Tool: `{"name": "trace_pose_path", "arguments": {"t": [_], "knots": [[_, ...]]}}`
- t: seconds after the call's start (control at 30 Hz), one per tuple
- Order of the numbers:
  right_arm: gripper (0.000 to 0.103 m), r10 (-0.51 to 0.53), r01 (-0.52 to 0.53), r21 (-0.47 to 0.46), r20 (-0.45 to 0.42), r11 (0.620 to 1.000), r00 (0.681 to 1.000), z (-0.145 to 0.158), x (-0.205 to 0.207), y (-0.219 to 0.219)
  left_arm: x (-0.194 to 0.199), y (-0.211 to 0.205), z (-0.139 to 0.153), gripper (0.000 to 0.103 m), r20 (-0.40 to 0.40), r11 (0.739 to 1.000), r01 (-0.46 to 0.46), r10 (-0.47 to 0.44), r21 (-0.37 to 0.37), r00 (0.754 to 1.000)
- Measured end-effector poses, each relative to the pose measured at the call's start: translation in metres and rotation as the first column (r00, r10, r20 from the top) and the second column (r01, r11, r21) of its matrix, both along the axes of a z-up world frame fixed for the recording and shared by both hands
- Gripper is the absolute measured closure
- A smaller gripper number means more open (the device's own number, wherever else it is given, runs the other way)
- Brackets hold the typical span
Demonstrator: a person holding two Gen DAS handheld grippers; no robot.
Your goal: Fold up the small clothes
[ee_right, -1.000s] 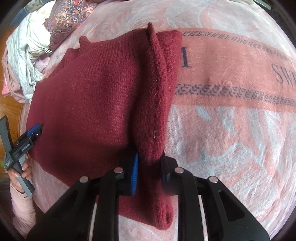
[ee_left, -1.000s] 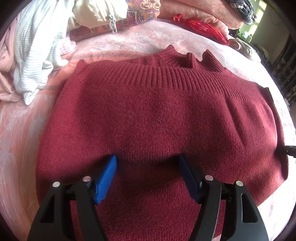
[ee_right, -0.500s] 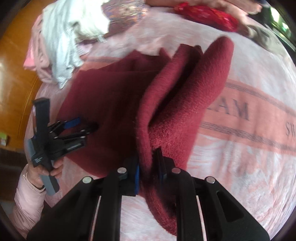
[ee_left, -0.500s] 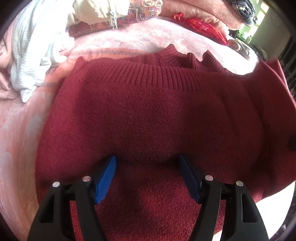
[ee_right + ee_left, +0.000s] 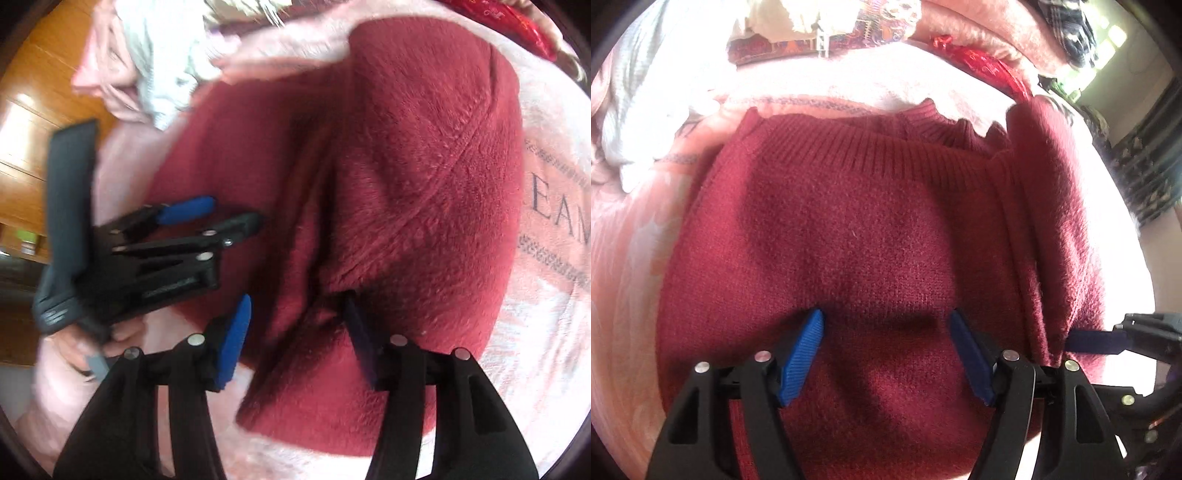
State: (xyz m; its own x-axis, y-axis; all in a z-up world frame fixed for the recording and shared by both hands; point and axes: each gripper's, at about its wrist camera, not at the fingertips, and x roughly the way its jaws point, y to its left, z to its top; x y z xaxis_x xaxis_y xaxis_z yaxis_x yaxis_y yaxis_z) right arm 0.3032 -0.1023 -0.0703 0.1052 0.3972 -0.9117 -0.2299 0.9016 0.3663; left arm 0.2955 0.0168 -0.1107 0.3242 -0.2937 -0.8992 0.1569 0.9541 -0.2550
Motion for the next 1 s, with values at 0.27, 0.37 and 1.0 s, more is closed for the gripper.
{"name": "trace_pose_path", "arguments": {"t": [0.27,0.37,1.0], "knots": [[0.061,-0.08,0.084,0.153,-0.033,0.985,0.996,0.022,-0.028,-0.06,-0.006,-0.026,0.031,0.033,-0.016,0.991,0.009,-0.011,-0.134,1.0],[0.061,-0.145,0.149,0.167,-0.035,0.975,0.989,0.025,-0.039,-0.087,-0.002,-0.049,0.03,0.028,-0.022,0.988,0.032,-0.035,-0.151,0.999],[0.061,-0.098,0.101,0.1,-0.037,0.99,0.995,-0.01,-0.063,-0.109,0.008,-0.114,0.034,0.023,-0.048,0.935,0.087,-0.11,-0.344,0.993]]}}
